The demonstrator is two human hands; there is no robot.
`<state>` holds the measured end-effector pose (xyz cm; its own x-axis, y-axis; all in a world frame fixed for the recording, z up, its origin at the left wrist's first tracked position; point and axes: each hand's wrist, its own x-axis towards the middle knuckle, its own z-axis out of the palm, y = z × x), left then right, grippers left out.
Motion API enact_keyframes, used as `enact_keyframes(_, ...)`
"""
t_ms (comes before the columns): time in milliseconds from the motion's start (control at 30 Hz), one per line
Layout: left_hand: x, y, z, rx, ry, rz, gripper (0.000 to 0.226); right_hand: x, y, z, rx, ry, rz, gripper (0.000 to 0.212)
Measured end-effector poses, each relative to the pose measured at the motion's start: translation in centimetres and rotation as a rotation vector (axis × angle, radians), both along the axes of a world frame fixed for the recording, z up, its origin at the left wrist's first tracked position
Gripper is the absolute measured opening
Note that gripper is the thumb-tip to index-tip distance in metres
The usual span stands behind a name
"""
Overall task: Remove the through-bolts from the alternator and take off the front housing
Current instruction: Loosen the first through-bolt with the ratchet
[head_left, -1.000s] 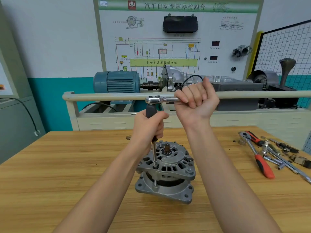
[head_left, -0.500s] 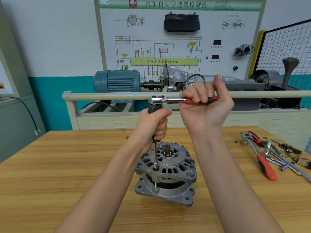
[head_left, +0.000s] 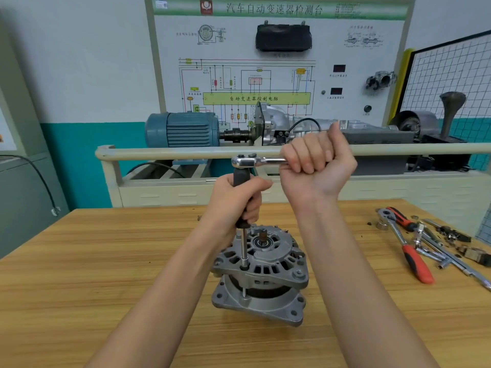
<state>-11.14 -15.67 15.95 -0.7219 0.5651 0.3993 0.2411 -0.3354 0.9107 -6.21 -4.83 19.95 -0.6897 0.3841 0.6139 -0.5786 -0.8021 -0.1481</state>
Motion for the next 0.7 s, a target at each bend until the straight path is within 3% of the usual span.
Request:
enact_keyframes(100, -0.2, -0.3, 0.7, -0.029, 0.006, -0.191, 0.032, -1.5, 1.4, 0.0, -0.187, -0.130, 0.276, 0.052)
enact_keyframes(167, -0.1, -0.1, 1.1, -0.053, -0.017, -0.225, 0.037, -2.0, 1.5, 0.1, -0.243, -0.200, 0.313, 0.045)
enact_keyframes(300, -0.1, 0.2, 1.0, -0.046, -0.088, -0.152, 0.050, -1.2, 1.0, 0.3, -0.222, -0.247, 0.156, 0.050)
enact_keyframes(467, 0.1, 0.7, 0.8, 0.021, -0.105, 0.087, 0.059, 1.6, -2.0, 0.2, 0.117, -0.044, -0.220, 0.057)
enact_keyframes(567, 0.5, 1.0, 0.7, 0.052, -0.137, 0.213, 0.049, 2.3, -4.2, -0.2, 0.274, 0.072, -0.480, 0.053)
enact_keyframes(700, 0.5, 0.8, 0.5, 0.075, -0.147, 0.275, 0.044, 1.8, -4.2, -0.3, 0.315, 0.109, -0.477, 0.054)
